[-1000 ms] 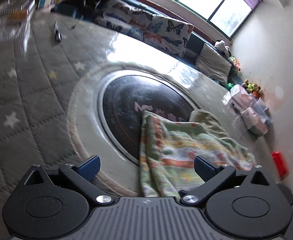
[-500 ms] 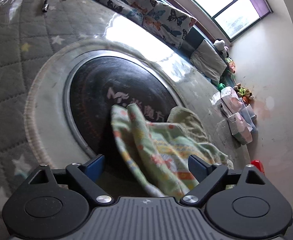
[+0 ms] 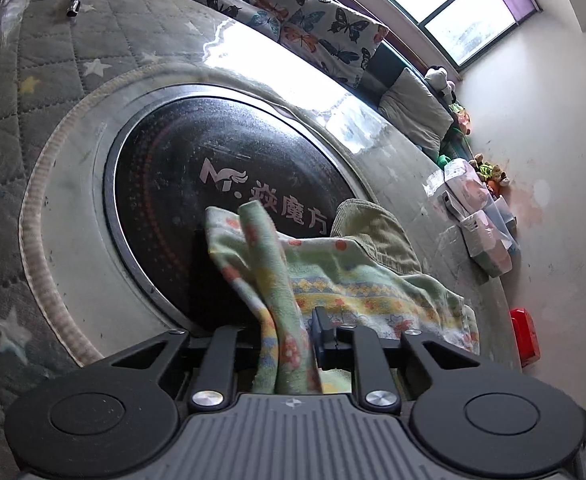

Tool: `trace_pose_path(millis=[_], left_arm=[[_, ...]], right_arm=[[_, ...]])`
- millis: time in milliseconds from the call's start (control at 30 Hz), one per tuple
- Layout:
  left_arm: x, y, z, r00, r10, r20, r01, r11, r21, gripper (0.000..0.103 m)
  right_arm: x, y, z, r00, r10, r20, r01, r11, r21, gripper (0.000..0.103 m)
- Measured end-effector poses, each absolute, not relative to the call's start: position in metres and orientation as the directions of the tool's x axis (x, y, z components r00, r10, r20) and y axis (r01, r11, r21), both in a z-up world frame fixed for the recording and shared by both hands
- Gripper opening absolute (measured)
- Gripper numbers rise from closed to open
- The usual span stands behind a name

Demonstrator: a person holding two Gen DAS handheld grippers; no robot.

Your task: Fold clothes

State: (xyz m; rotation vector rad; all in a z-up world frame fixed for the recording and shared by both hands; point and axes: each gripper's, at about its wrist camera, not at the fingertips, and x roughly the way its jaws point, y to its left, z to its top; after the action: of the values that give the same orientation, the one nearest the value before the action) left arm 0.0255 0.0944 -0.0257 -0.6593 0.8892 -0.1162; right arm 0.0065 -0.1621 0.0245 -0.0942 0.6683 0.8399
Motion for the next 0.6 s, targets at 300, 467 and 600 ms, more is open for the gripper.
trace_pose_path(millis=[300, 467, 600], left_arm=[[0.026, 0.092, -0.024, 0.637, -0.344, -0.69, -0.172, 0.809, -0.562, 0.021], [0.027, 0.089, -0.022, 0.632, -0.338, -0.698, -0.166, 0.82, -0.547, 0.023], [0.028, 0.087, -0.021, 0.628, -0.342, -0.699, -0.16, 0.823, -0.546, 0.031]], right_arm=[[0.06, -0.245, 0.0, 0.677, 0.386, -0.626, -0.414, 0.904, 0.109, 0.045], [0.083, -0.272, -0.015, 0.725, 0.269, -0.634, -0.289, 0.954, 0.075, 0.054], [0.092, -0.28, -0.026, 0.711, 0.256, -0.655, -0.25, 0.963, 0.105, 0.06]])
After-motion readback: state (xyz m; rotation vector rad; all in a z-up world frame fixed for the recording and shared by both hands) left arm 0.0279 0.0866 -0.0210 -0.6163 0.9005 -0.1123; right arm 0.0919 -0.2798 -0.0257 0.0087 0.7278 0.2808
